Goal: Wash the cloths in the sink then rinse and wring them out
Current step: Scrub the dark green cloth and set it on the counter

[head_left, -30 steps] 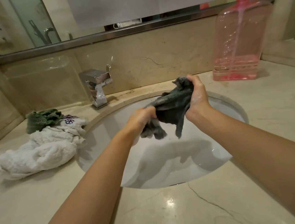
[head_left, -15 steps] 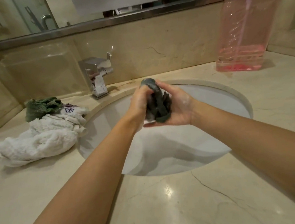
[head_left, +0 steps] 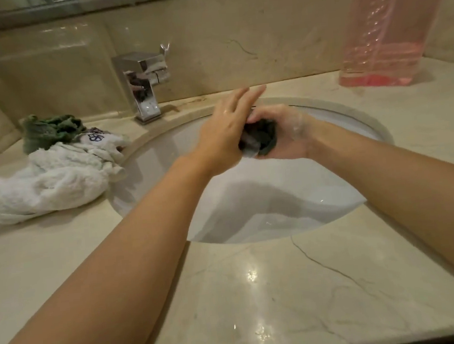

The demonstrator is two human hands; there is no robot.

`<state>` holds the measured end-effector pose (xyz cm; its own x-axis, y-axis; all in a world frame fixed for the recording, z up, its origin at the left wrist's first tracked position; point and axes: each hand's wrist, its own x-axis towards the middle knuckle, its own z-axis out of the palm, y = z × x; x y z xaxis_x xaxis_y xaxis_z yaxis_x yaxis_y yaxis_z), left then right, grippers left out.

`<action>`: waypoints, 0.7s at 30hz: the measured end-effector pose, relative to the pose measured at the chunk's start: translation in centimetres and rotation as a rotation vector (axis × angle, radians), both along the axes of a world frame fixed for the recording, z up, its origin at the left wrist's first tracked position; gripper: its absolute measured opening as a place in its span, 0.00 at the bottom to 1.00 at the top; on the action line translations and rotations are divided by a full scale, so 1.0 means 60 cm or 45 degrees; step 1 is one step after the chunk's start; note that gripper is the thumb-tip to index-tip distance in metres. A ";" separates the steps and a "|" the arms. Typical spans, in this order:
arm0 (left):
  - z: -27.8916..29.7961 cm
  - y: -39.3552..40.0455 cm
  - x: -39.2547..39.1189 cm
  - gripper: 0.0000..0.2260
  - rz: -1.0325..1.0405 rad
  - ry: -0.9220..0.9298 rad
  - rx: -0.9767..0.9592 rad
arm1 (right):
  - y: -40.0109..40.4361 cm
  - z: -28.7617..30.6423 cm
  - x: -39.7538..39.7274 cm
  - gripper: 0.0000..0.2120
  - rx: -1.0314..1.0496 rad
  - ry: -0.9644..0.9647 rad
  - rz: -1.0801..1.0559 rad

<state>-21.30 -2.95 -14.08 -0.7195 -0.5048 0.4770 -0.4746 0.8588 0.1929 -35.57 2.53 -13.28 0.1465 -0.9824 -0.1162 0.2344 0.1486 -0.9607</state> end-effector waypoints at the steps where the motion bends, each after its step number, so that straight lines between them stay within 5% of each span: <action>1: 0.001 0.000 -0.001 0.41 -0.011 -0.053 -0.007 | 0.001 0.003 0.001 0.04 0.002 0.100 0.091; 5: 0.002 -0.004 -0.002 0.41 0.173 -0.236 -0.030 | 0.003 0.009 0.012 0.13 -0.090 0.832 0.265; 8: 0.000 -0.004 -0.012 0.39 0.292 -0.277 -0.015 | -0.006 0.004 0.038 0.29 -0.174 1.578 -0.098; 10: 0.001 -0.006 -0.017 0.34 0.360 -0.284 0.017 | -0.013 0.000 0.049 0.26 -0.250 1.961 -0.285; 13: -0.007 -0.012 -0.024 0.19 0.464 -0.345 -0.048 | -0.025 -0.009 0.047 0.12 -0.439 2.260 -0.396; 15: -0.013 -0.026 -0.030 0.13 0.523 -0.446 -0.162 | -0.038 -0.014 0.044 0.12 -0.524 2.436 -0.388; 21: 0.001 -0.077 -0.038 0.13 0.547 -0.467 -0.125 | -0.099 0.008 0.023 0.12 -0.588 2.845 -0.332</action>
<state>-23.60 -7.59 -14.00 -0.5868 -0.7544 0.2942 -0.8059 0.5795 -0.1217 -34.17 -3.41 -12.82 0.0600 -0.9514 0.3020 -0.9114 0.0712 0.4054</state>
